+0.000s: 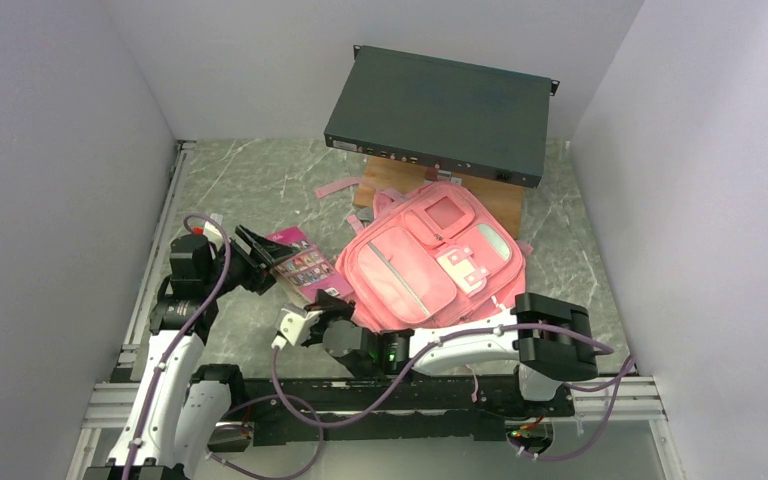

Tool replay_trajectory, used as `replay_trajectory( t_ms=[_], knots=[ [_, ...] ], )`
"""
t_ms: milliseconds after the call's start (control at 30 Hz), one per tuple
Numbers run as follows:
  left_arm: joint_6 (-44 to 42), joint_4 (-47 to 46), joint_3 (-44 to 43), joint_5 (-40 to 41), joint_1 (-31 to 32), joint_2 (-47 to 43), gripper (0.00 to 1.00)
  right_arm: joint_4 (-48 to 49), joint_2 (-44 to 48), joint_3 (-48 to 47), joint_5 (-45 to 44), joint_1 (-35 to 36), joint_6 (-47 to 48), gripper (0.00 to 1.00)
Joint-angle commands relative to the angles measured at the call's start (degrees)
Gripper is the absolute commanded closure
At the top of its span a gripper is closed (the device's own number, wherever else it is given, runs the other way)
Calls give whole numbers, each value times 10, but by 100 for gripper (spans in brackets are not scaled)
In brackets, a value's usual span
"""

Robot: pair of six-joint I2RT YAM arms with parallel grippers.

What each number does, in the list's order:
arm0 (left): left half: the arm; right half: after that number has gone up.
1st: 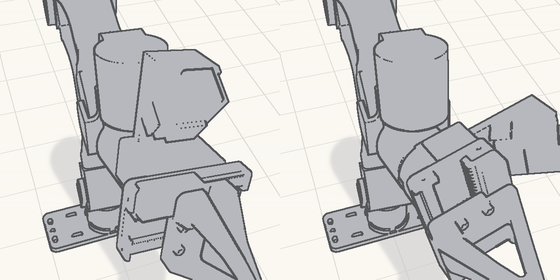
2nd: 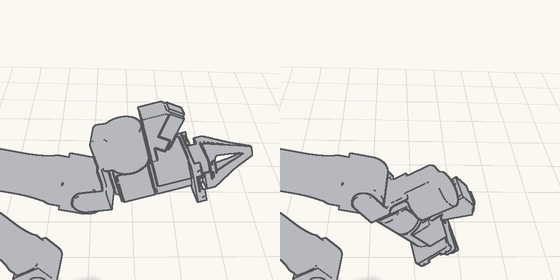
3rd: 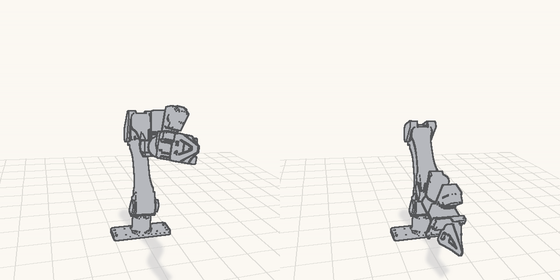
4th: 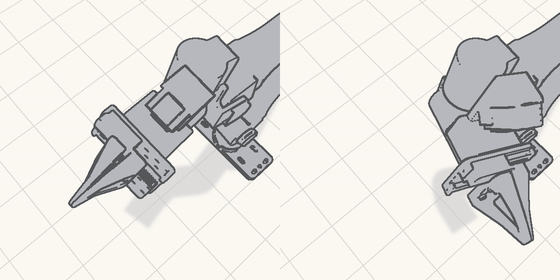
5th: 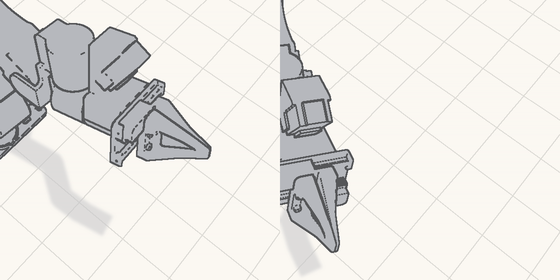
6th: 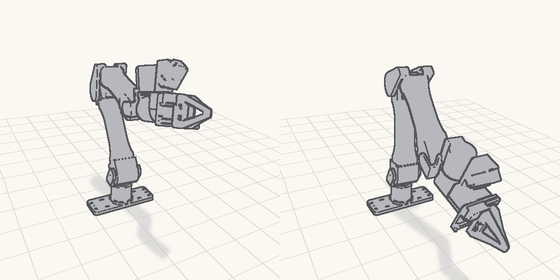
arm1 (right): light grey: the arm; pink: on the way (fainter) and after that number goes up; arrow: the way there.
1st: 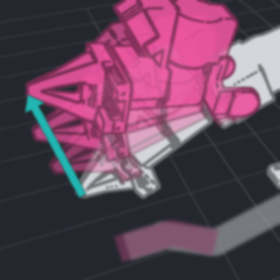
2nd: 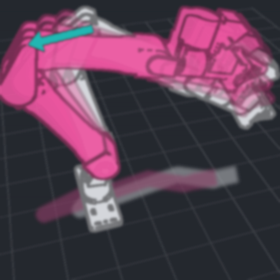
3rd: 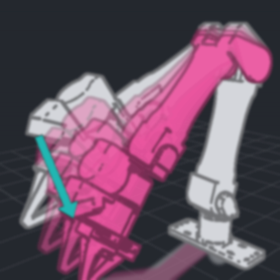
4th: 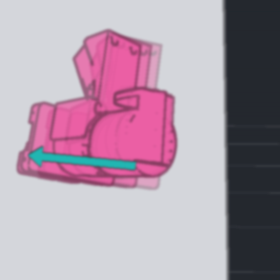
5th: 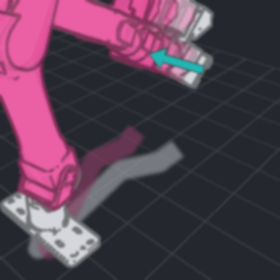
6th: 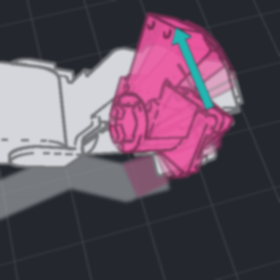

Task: Pack the student bag
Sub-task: Place the book in the student bag.

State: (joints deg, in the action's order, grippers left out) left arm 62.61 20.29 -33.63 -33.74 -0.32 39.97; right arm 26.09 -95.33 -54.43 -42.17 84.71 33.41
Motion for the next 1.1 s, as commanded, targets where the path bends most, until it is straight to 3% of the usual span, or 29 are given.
replay_trajectory(
  t_ms=[0,100,167,200,300,367,500,567,767,900,1000,1067],
  knots=[
    [-34,5,-27,23,0,-14,38,40,-6,-33,-60,12,73,92],
    [-35,-5,-15,23,0,-24,50,36,-9,-39,-71,19,80,90],
    [-33,-14,-8,18,0,-29,63,42,-8,-35,-69,22,81,84],
    [-33,-20,-6,15,0,-30,71,42,-6,-33,-69,23,80,77],
    [-53,-29,-5,9,0,-29,88,30,11,-11,-65,28,63,42],
    [-74,-34,-11,3,0,-23,97,23,42,18,-53,29,41,24],
    [-120,-66,-24,-34,0,-1,100,-85,132,58,-9,31,-60,7],
    [-141,-91,-25,-61,0,16,100,-140,192,82,60,31,-118,1],
    [-181,-237,-20,-197,24,63,100,-295,368,90,186,-18,-347,0],
    [-259,-229,-57,-247,76,78,100,-385,434,47,371,-161,-457,0],
    [-316,-196,-91,-263,129,85,100,-409,454,29,484,-281,-498,0],
    [-336,-172,-113,-282,166,95,100,-410,449,16,603,-353,-520,0]
  ],
)
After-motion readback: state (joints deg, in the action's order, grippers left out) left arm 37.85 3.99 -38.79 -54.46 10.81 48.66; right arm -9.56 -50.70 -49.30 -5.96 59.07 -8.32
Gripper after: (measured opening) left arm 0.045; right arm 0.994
